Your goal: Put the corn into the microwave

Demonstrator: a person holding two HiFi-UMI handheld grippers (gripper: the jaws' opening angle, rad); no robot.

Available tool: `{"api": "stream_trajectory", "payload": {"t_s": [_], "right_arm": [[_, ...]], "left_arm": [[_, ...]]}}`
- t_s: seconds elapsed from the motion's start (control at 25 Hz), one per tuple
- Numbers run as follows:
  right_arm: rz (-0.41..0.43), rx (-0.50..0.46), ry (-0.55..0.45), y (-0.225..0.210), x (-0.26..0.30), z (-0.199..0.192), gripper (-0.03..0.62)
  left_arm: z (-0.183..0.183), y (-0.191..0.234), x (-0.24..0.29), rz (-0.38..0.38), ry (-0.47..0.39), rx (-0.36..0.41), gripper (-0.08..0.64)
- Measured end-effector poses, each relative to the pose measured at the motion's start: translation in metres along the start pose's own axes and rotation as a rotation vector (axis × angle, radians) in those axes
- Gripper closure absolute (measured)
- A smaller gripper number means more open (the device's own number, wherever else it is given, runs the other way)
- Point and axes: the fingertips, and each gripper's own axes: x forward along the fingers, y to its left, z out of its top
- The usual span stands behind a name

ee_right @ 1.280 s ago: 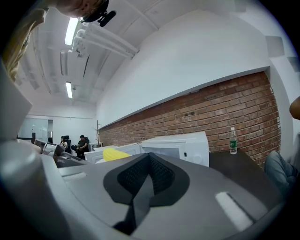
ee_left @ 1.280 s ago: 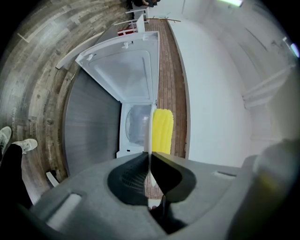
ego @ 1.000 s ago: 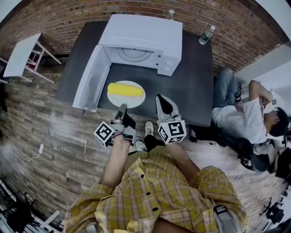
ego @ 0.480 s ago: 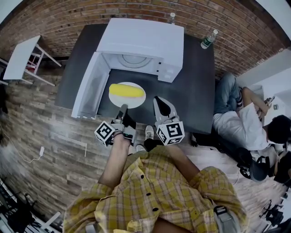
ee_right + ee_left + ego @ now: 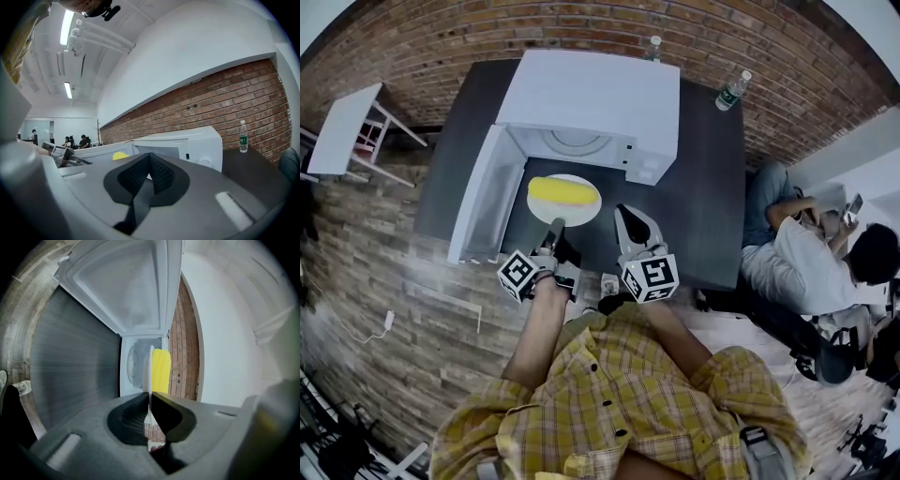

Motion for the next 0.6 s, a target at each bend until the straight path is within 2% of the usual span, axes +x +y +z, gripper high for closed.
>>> {"api": "stream_trajectory", "payload": {"t_s": [0.12,0.24,0.6], "right_arm": [[0.001,-0.002,0.011,-0.005,0.006,-0.002,0.597],[0.007,-0.004,0.016,-0.007,0.012,-0.003,0.597],[0.016,-0.002,0.034,-0.016,0.026,-0.007,0.597]], "left_arm": [[0.006,0.007,0.008,0.025,0.004,0.028,0.538],[0.008,0.006,0.018,0.012,0.003,0.009,0.538],[0.019,0.025,0.042,0.068,0.013,0.052,0.538]]}}
